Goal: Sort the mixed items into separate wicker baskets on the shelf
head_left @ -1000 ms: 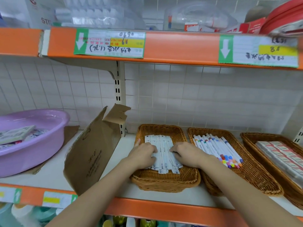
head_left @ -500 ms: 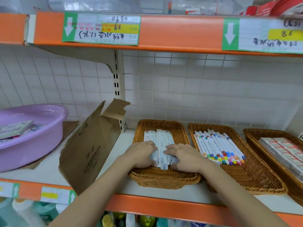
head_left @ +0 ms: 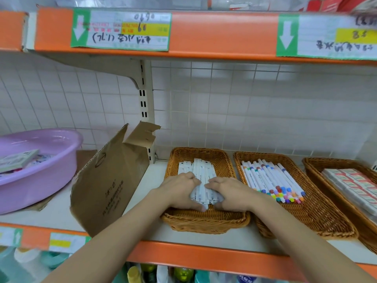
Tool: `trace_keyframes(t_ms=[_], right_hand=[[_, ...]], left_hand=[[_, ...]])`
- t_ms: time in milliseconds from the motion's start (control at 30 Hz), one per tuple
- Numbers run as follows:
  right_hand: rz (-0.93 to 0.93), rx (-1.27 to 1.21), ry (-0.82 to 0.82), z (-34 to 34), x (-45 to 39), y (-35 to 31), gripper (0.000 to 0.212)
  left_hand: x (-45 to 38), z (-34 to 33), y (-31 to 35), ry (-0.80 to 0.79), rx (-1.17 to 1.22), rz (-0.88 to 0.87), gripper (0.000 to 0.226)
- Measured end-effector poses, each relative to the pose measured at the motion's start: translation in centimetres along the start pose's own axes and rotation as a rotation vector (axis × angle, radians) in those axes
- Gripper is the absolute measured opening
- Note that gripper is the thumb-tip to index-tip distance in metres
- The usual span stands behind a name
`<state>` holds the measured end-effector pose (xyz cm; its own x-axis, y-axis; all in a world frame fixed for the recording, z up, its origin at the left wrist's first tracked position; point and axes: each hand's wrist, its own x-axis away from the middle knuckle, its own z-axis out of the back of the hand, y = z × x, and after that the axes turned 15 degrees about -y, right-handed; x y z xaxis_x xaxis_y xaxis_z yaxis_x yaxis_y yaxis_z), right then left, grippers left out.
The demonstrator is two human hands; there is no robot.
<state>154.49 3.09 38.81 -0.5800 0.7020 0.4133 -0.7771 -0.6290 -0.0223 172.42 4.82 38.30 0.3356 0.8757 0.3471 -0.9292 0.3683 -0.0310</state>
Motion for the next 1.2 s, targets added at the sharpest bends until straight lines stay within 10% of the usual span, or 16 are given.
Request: trace_keyframes(t_ms=[1200], right_hand=[[-0.04, 0.052, -0.046, 1.0, -0.2, 0.6, 0.052]], left_hand=[[-0.2, 1.4, -1.4, -0.115, -0.09, -0.037, 0.082]])
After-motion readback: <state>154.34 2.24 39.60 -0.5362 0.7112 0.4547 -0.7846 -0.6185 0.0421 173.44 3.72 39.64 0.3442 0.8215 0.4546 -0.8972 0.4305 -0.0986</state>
